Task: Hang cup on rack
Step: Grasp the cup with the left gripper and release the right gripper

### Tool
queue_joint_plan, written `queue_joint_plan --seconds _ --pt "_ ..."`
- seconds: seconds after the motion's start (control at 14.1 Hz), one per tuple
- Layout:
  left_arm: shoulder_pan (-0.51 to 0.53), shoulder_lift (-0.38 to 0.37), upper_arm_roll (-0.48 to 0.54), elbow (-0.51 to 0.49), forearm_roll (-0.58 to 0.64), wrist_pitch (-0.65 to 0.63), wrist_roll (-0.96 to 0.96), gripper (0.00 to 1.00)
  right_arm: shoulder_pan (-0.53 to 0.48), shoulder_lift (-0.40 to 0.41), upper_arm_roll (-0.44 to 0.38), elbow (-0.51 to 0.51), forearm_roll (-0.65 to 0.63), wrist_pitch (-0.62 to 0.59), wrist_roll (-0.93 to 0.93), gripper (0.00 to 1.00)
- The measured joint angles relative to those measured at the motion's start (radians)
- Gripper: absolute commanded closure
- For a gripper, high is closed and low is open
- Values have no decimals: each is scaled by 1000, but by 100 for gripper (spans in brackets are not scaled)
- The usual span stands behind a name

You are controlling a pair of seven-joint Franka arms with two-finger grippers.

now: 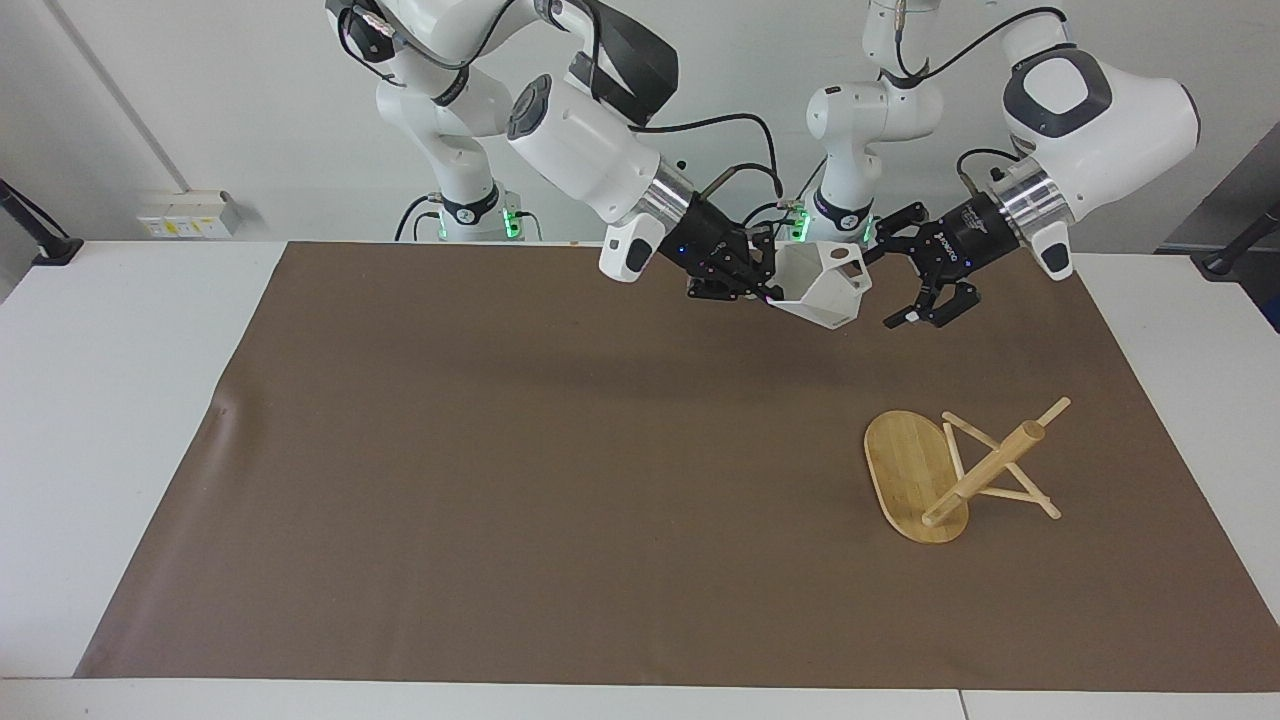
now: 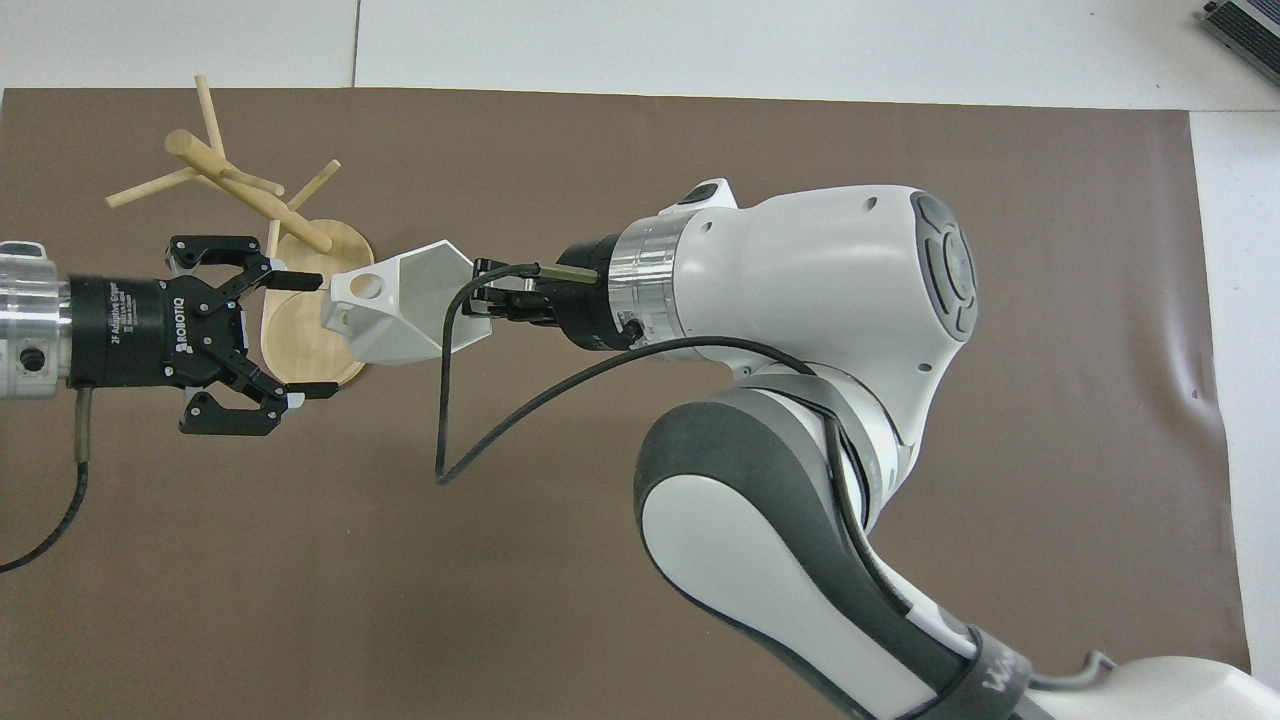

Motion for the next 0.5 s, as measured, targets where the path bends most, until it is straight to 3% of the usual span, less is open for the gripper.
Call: queue_joint_plan --seconds 0.5 --pt "-30 0 -2 8 -28 16 0 0 3 0 5 0 3 22 22 100"
